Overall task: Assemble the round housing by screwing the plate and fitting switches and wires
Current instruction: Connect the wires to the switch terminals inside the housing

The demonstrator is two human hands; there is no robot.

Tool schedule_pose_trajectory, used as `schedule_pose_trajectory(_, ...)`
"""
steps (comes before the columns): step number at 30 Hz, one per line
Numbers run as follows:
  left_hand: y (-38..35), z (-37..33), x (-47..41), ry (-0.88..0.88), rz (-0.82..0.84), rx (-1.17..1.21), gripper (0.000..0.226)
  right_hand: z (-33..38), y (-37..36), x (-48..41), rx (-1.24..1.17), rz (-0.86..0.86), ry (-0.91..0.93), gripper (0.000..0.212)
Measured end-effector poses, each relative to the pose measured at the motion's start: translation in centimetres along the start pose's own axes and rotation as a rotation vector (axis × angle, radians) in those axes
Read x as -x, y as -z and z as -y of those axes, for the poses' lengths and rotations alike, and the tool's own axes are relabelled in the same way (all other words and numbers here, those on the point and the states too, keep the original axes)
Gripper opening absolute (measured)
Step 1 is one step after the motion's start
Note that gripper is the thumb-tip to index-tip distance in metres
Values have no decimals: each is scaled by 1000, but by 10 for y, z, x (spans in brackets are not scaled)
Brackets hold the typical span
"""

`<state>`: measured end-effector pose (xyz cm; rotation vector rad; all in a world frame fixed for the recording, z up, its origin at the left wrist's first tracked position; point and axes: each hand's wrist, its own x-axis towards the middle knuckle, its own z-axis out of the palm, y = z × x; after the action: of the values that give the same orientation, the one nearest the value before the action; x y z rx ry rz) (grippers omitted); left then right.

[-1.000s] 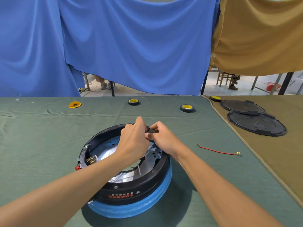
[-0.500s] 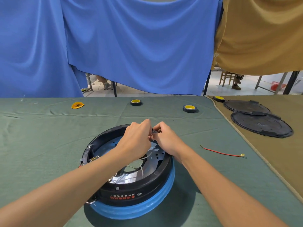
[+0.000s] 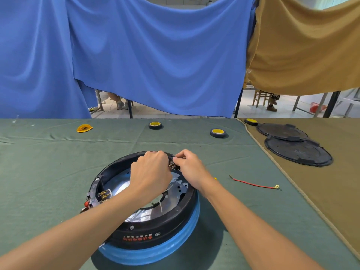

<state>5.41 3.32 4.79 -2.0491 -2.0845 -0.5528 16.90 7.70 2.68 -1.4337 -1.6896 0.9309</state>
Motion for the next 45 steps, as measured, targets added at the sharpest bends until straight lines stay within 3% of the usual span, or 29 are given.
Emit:
schedule_pose_trajectory(8,0,-7,-5,5,45,-65,26,1,-1,2,-35,-54,-30,23)
schedule_pose_trajectory(13,3,-15,-1,-181,-66,-175,22,-4,16,5,-86,-213,32,31)
schedule_pose_trajectory(16,-6,-21,0,-301,16,-41,45,-30,45,9,249,-375,87,26)
schedule_pose_trajectory(19,-16,-24,-1,-303,154,72,52,-66,78,15,695,-408,7,32)
schedule_pose_trajectory(23,-17,-23,-2,-318,181,36,50,-94,97,24,877,-319,-110,28)
schedule_pose_trajectory(25,-16,-23,-2,-329,177,33,46,-98,99,25,861,-345,-67,25)
schedule_pose_trajectory(29,-20,-22,-2,-314,200,80,61,-94,98,26,852,-364,-29,15)
schedule_pose_trajectory(38,-18,-22,-1,-317,176,76,61,-104,101,33,885,-319,116,15)
schedule_pose_trajectory(41,-17,-23,1,-315,166,85,59,-101,95,32,936,-382,170,17)
schedule_pose_trajectory(45,-9,-25,4,-302,80,213,49,-67,83,30,605,-413,257,9)
